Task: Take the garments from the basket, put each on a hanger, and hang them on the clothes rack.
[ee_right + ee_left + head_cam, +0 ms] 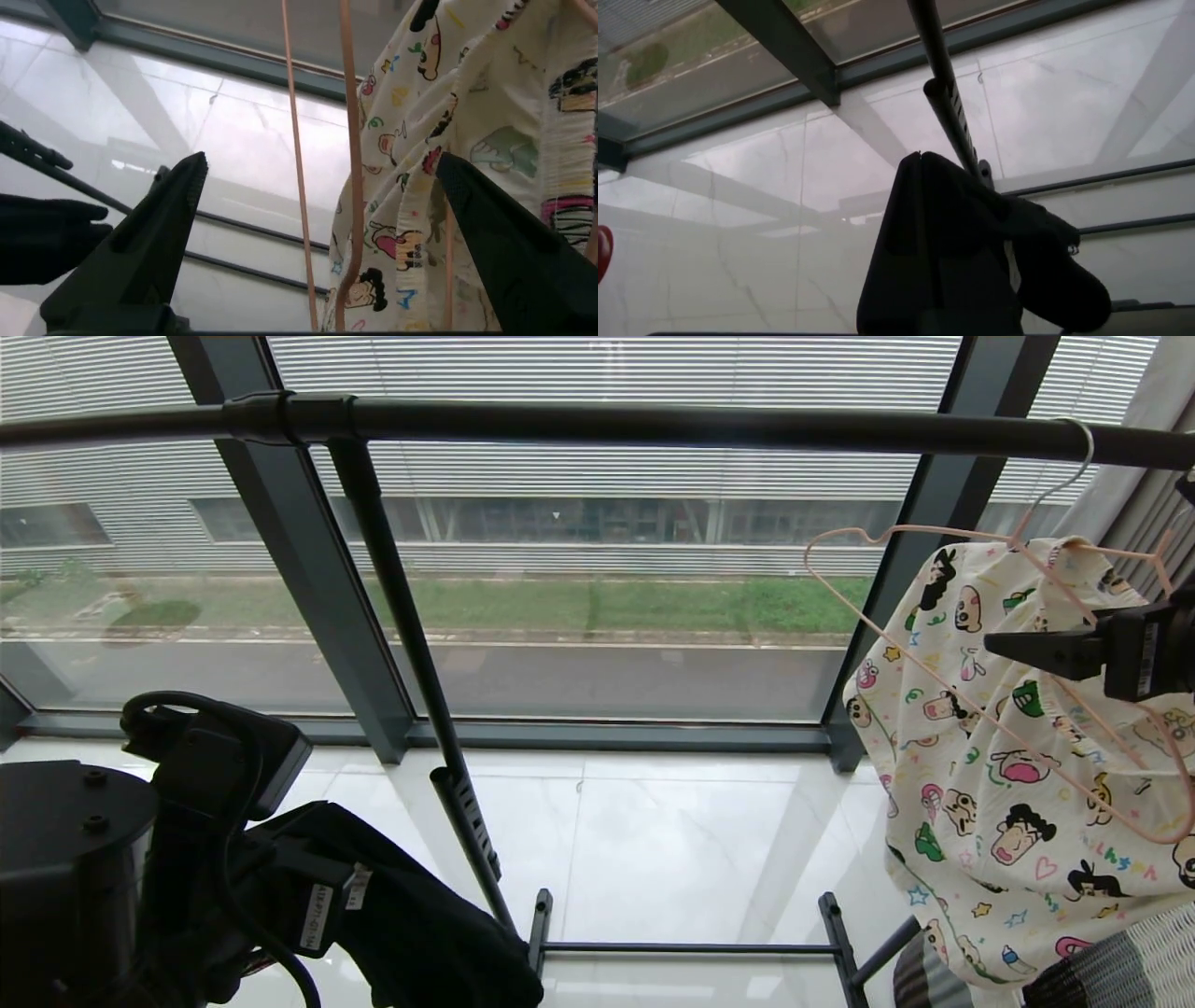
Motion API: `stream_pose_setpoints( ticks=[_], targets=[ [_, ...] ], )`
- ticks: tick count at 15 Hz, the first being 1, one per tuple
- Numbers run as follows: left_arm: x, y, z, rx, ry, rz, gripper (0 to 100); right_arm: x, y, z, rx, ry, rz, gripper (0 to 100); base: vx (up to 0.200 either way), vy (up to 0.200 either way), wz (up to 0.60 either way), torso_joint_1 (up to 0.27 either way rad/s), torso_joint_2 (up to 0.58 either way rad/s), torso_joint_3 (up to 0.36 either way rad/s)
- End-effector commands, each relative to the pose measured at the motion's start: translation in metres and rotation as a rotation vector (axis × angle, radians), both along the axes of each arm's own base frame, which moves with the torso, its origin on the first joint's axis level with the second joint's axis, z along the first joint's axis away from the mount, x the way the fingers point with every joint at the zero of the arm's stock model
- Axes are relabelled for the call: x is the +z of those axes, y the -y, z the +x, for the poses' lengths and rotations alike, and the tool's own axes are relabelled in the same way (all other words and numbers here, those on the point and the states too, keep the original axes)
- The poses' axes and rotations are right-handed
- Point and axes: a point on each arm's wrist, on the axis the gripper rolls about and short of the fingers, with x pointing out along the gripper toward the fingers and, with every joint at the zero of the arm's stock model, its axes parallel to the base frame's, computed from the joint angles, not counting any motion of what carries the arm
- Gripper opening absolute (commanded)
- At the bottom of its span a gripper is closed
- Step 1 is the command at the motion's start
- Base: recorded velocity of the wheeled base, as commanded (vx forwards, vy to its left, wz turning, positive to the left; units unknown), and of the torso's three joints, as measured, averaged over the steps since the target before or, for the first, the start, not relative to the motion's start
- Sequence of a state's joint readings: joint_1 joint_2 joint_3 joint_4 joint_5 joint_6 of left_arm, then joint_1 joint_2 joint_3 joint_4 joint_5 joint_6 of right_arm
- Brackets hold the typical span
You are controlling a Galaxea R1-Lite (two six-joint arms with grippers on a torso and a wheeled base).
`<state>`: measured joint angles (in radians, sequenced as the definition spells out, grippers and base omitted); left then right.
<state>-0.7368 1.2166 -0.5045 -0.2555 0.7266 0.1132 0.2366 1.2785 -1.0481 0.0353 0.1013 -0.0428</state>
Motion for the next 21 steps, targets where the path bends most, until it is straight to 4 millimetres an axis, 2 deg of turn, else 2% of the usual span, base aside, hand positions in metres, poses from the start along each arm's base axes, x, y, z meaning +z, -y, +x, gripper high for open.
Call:
stream_pose_setpoints(
  ticks=[1, 5, 12, 13, 21],
  targets=[
    [0.0, 0.0005, 0.0, -0.001, 0.001, 0.0, 0, -0.0148, 0.0043, 0.0005, 0.004, -0.036, -0.003, 100, 0.0, 0.0, 0.0, 0.0, 0.0, 0.0],
    [-0.0002, 0.0008, 0.0002, -0.002, 0.0, 0.001, 0, -0.018, 0.0099, 0.0051, -0.002, -0.051, 0.002, 100, 0.0, 0.0, 0.0, 0.0, 0.0, 0.0],
    [-0.0019, 0.0003, -0.0002, 0.0, -0.004, 0.003, 0, -0.0214, 0.0084, 0.0094, 0.029, -0.056, -0.031, 100, 0.0, 0.0, 0.0, 0.0, 0.0, 0.0],
    [-0.0012, 0.0002, -0.0003, 0.0, -0.002, 0.001, 0, -0.022, 0.0079, 0.0102, 0.033, -0.058, -0.034, 0, 0.0, 0.0, 0.0, 0.0, 0.0, 0.0],
    [-0.0012, 0.001, -0.0009, -0.006, -0.002, 0.001, 0, -0.0223, 0.0074, 0.0101, 0.034, -0.056, -0.038, 0, 0.0, 0.0, 0.0, 0.0, 0.0, 0.0]
  ],
)
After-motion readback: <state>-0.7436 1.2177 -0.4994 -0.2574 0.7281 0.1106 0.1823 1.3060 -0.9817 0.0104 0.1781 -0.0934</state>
